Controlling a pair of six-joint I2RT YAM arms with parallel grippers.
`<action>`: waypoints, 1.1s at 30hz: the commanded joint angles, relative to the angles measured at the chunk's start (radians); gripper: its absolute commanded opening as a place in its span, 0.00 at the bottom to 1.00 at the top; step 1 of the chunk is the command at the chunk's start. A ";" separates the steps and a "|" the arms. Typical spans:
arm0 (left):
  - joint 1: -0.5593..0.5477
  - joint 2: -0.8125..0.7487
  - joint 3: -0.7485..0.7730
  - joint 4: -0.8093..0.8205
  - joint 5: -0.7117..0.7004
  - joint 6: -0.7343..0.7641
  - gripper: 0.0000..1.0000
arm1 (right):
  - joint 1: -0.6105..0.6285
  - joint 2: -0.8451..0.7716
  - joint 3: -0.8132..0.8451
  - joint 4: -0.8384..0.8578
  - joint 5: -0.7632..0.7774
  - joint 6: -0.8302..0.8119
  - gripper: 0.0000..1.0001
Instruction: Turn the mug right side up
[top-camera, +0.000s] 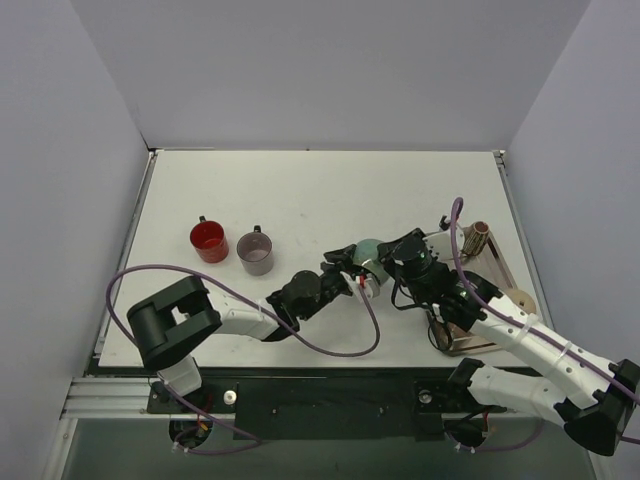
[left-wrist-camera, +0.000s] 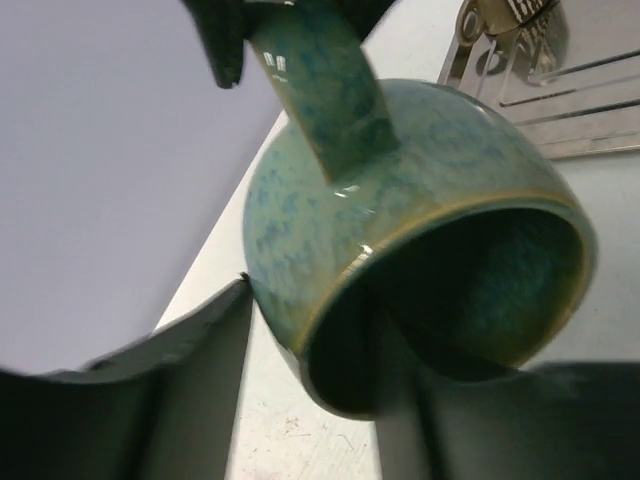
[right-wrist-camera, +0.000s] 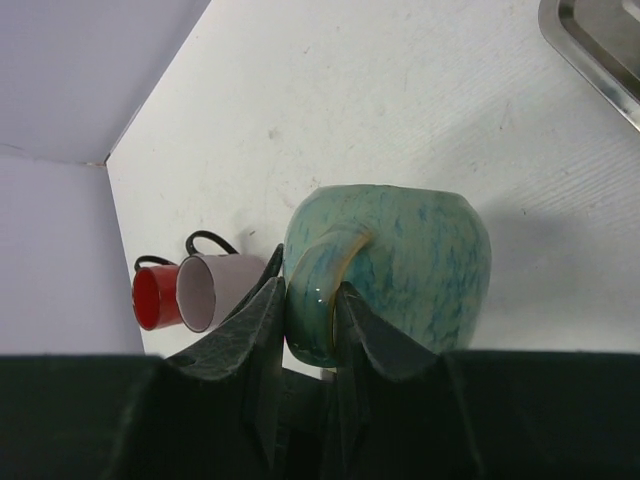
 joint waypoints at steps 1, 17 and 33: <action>0.009 -0.039 0.037 0.025 -0.001 0.019 0.43 | 0.013 -0.024 0.028 0.157 0.030 0.055 0.00; 0.300 -0.227 0.437 -1.193 0.155 -0.328 0.00 | -0.128 -0.013 0.175 -0.228 0.346 -0.285 0.68; 0.543 0.262 1.010 -1.776 0.257 -0.319 0.00 | -0.662 0.364 0.241 -0.186 0.148 -0.261 0.73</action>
